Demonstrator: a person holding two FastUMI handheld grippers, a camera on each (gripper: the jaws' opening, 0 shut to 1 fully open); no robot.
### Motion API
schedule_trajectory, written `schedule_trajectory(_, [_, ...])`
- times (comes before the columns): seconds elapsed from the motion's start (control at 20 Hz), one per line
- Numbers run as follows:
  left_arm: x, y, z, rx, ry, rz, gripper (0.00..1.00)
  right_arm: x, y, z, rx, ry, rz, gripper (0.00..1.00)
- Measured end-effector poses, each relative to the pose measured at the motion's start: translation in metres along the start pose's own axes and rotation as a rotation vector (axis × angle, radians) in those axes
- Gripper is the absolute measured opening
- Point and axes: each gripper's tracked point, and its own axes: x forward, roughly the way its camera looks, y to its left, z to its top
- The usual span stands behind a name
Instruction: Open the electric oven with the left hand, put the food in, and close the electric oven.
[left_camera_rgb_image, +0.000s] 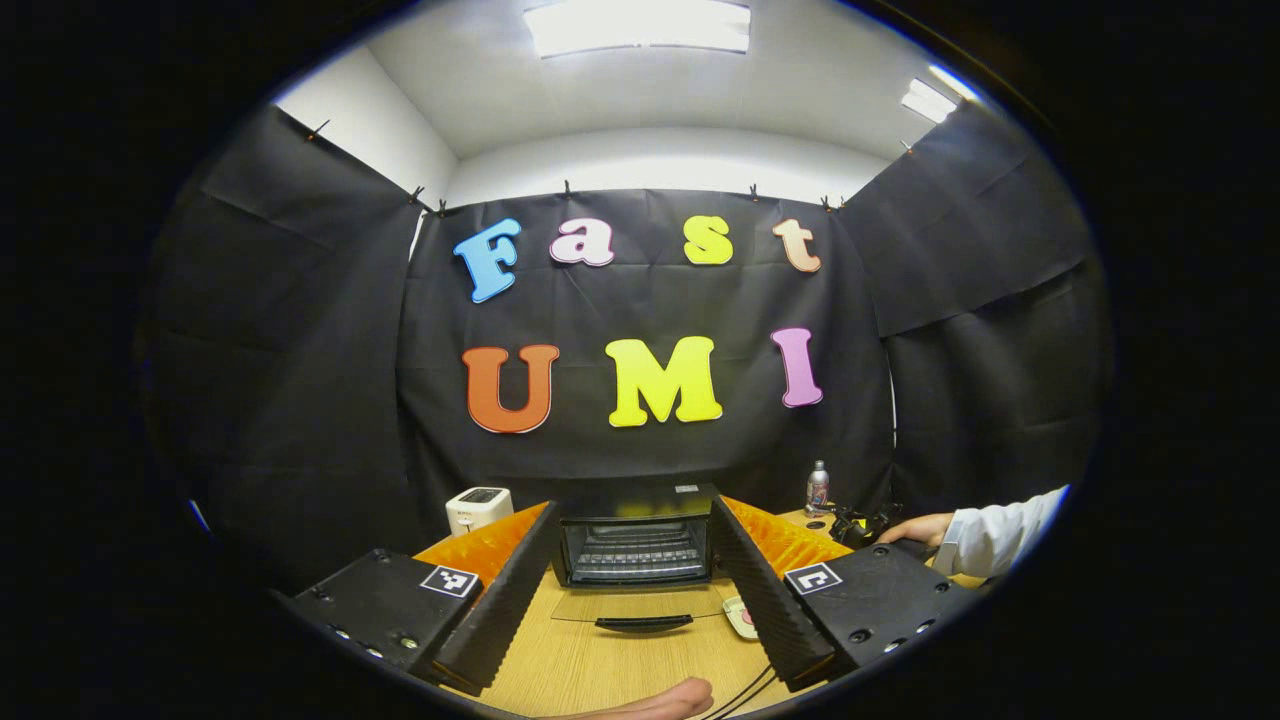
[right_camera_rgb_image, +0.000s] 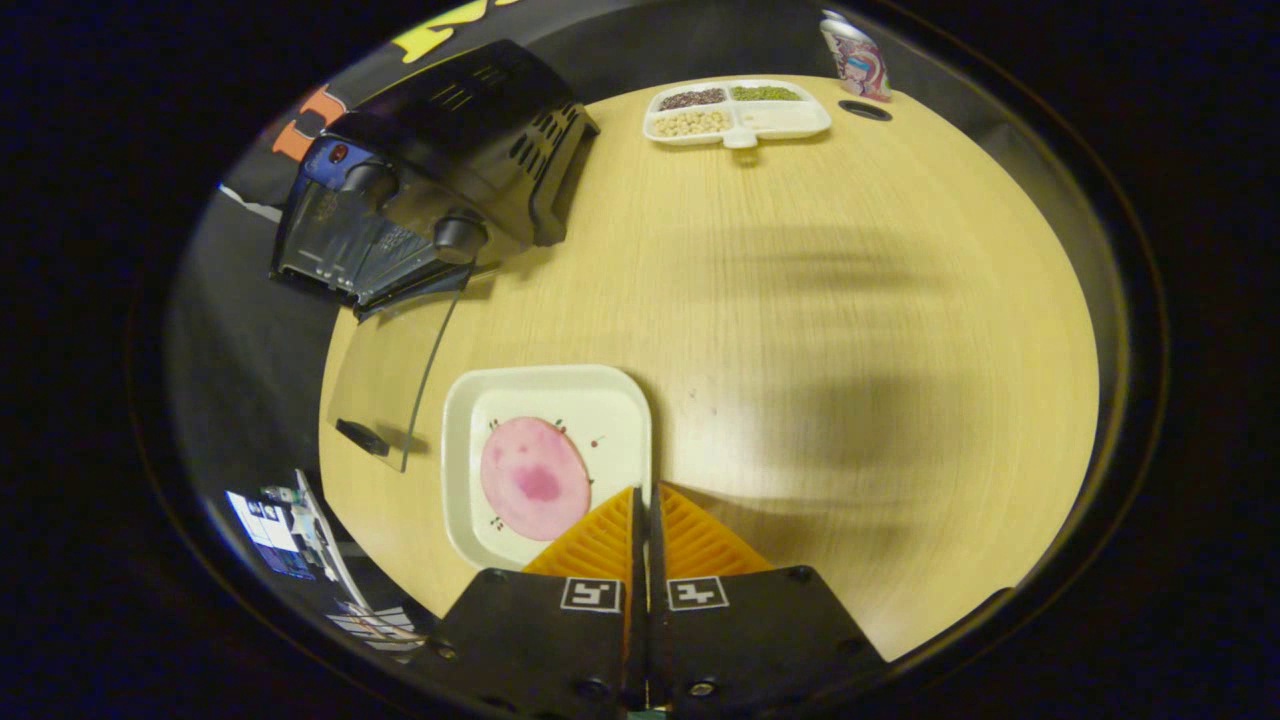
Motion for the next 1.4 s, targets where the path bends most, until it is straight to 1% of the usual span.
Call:
schedule_trajectory(0.05, [0.001, -0.003, -0.001, -0.007, 0.004, -0.007, 0.95, 0.001, 0.002, -0.002, 0.030, 0.016, 0.041, 0.02])
schedule_trajectory(0.1, [0.000, -0.005, -0.001, -0.013, 0.007, -0.017, 0.95, 0.000, 0.004, -0.002, 0.080, 0.026, 0.097, 0.04])
schedule_trajectory(0.2, [-0.001, -0.006, -0.001, -0.005, 0.010, -0.029, 0.95, 0.001, 0.005, -0.004, 0.163, 0.029, 0.201, 0.02])
schedule_trajectory(0.25, [-0.002, -0.003, 0.000, 0.005, 0.011, -0.026, 0.95, 0.001, 0.004, -0.005, 0.182, 0.021, 0.237, 0.04])
schedule_trajectory(0.35, [-0.003, -0.004, 0.003, 0.018, 0.005, -0.025, 0.95, -0.002, -0.002, -0.004, 0.207, 0.000, 0.276, 0.02])
schedule_trajectory(0.45, [-0.004, -0.006, 0.004, 0.015, -0.002, -0.028, 0.96, -0.013, -0.018, -0.008, 0.224, -0.022, 0.280, 0.02])
schedule_trajectory(0.5, [-0.004, -0.007, 0.003, 0.014, -0.003, -0.035, 0.96, -0.020, -0.024, -0.009, 0.231, -0.033, 0.280, 0.04])
schedule_trajectory(0.55, [-0.003, -0.009, 0.002, 0.014, -0.002, -0.040, 0.95, -0.026, -0.028, -0.009, 0.234, -0.046, 0.279, 0.02])
schedule_trajectory(0.6, [-0.003, -0.008, 0.002, 0.015, -0.001, -0.038, 0.95, -0.033, -0.031, -0.009, 0.236, -0.059, 0.276, 0.02])
schedule_trajectory(0.65, [-0.002, -0.008, 0.002, 0.013, 0.001, -0.034, 0.95, -0.041, -0.034, -0.009, 0.237, -0.073, 0.272, 0.04])
schedule_trajectory(0.7, [-0.001, -0.009, 0.002, 0.010, 0.002, -0.035, 0.95, -0.050, -0.036, -0.011, 0.231, -0.089, 0.265, 0.02])
schedule_trajectory(0.75, [0.000, -0.011, 0.002, 0.007, 0.002, -0.040, 0.95, -0.059, -0.037, -0.011, 0.222, -0.104, 0.259, 0.02])
schedule_trajectory(0.8, [0.001, -0.012, 0.000, 0.004, 0.003, -0.044, 0.96, -0.070, -0.036, -0.014, 0.219, -0.116, 0.255, 0.04])
schedule_trajectory(0.85, [0.001, -0.013, -0.001, 0.001, 0.005, -0.049, 0.96, -0.080, -0.034, -0.015, 0.213, -0.128, 0.253, 0.02])
schedule_trajectory(0.9, [0.001, -0.014, -0.003, 0.000, 0.007, -0.055, 0.96, -0.089, -0.032, -0.016, 0.201, -0.142, 0.250, 0.04])
schedule_trajectory(0.95, [0.001, -0.014, -0.005, -0.002, 0.011, -0.059, 0.96, -0.097, -0.027, -0.017, 0.195, -0.155, 0.248, 0.01])
schedule_trajectory(1.05, [-0.002, -0.012, -0.009, -0.006, 0.019, -0.055, 0.96, -0.109, -0.013, -0.019, 0.172, -0.181, 0.254, 0.04])
schedule_trajectory(1.15, [-0.009, -0.007, -0.010, -0.003, 0.032, -0.042, 0.95, -0.119, 0.007, -0.020, 0.158, -0.202, 0.271, 0.04])
schedule_trajectory(1.25, [-0.017, 0.002, -0.003, -0.009, 0.021, -0.026, 0.96, -0.124, 0.027, -0.018, 0.167, -0.222, 0.291, 0.04])
schedule_trajectory(1.3, [-0.022, 0.008, 0.000, -0.016, 0.015, -0.018, 0.95, -0.126, 0.040, -0.018, 0.164, -0.226, 0.301, 0.02])
schedule_trajectory(1.4, [-0.030, 0.020, 0.003, -0.027, 0.009, -0.008, 0.95, -0.126, 0.067, -0.017, 0.142, -0.231, 0.322, 0.02])
